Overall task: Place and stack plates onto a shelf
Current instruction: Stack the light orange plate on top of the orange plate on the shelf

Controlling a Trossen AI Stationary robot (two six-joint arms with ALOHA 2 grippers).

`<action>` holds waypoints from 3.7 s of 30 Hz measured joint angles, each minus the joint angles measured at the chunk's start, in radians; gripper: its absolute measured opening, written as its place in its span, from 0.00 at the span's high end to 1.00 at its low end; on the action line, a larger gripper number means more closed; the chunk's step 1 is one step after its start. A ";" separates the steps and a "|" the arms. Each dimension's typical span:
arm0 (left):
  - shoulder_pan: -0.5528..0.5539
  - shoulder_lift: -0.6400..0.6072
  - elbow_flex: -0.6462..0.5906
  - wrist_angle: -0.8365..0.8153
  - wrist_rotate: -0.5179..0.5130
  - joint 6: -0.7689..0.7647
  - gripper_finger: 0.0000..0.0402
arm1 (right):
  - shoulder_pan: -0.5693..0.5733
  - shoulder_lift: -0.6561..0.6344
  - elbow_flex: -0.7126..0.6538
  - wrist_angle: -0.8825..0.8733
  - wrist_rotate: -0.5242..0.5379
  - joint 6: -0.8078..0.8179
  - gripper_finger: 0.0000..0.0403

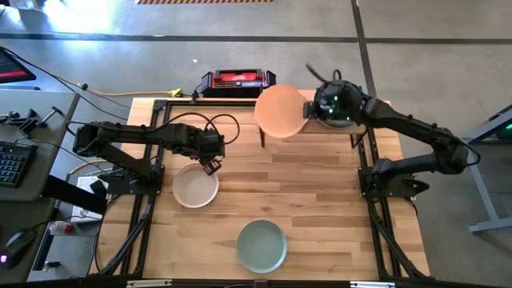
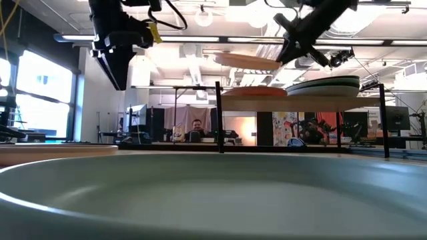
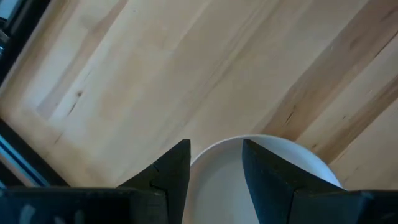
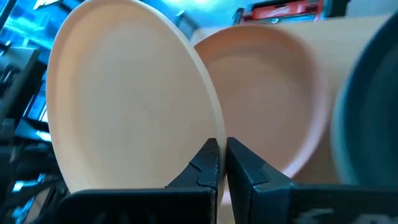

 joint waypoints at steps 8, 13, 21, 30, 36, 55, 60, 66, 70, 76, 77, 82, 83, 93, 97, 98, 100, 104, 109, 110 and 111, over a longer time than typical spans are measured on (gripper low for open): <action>0.000 0.000 0.000 0.032 0.003 -0.031 0.66 | -0.177 0.023 0.000 0.005 -0.127 -0.040 1.00; 0.000 0.000 0.000 0.049 0.003 -0.031 0.66 | -0.216 0.023 0.000 -0.001 -0.164 -0.051 1.00; 0.001 0.000 0.000 0.049 0.003 -0.031 0.66 | -0.275 0.032 0.001 0.046 -0.237 -0.064 1.00; 0.001 0.000 0.000 0.049 0.003 -0.031 0.66 | -0.272 0.101 0.219 -0.057 -0.244 -0.151 1.00; 0.001 0.000 0.000 0.049 0.002 -0.031 0.66 | -0.273 0.231 0.415 -0.265 -0.249 -0.247 1.00; 0.001 0.000 0.000 0.048 0.002 -0.031 0.66 | -0.285 0.455 0.501 -0.483 -0.210 -0.370 1.00; 0.001 0.000 0.000 0.048 0.002 -0.031 0.66 | -0.285 0.465 0.501 -0.485 -0.197 -0.386 1.00; 0.001 0.000 0.000 0.048 0.002 -0.031 0.66 | -0.285 0.465 0.501 -0.486 -0.190 -0.388 1.00; 0.001 0.000 0.000 0.048 0.002 -0.030 0.66 | -0.285 0.464 0.501 -0.485 -0.163 -0.387 1.00; 0.001 0.000 0.000 0.048 0.002 -0.030 0.66 | -0.285 0.464 0.501 -0.485 -0.165 -0.387 1.00; 0.001 0.000 0.000 0.048 0.002 -0.030 0.66 | -0.285 0.464 0.501 -0.485 -0.166 -0.387 1.00; 0.001 0.000 0.000 0.048 0.002 -0.030 0.66 | -0.285 0.464 0.501 -0.484 -0.166 -0.376 1.00; 0.001 0.000 0.000 0.048 0.002 -0.030 0.66 | -0.284 0.464 0.501 -0.485 -0.167 -0.365 1.00; 0.001 0.000 0.000 0.048 0.002 -0.030 0.66 | -0.285 0.464 0.501 -0.485 -0.251 -0.338 1.00; 0.001 0.000 0.000 0.048 0.001 -0.030 0.66 | -0.285 0.464 0.501 -0.485 -0.251 -0.331 1.00; 0.001 0.000 0.000 0.048 0.001 -0.030 0.66 | -0.285 0.464 0.501 -0.485 -0.250 -0.331 1.00; 0.001 0.000 0.000 0.048 0.001 -0.030 0.66 | -0.285 0.464 0.501 -0.485 -0.244 -0.316 1.00; 0.001 0.000 0.000 0.048 0.001 -0.030 0.66 | -0.285 0.464 0.501 -0.485 -0.244 -0.307 1.00; 0.001 0.000 0.000 0.048 0.001 -0.001 0.66 | -0.284 0.464 0.501 -0.485 -0.243 -0.304 1.00; 0.001 0.000 0.000 0.048 0.001 0.008 0.66 | -0.282 0.464 0.501 -0.485 -0.243 -0.295 1.00; 0.001 0.000 0.000 0.048 0.001 0.017 0.66 | -0.282 0.464 0.501 -0.486 -0.243 -0.287 1.00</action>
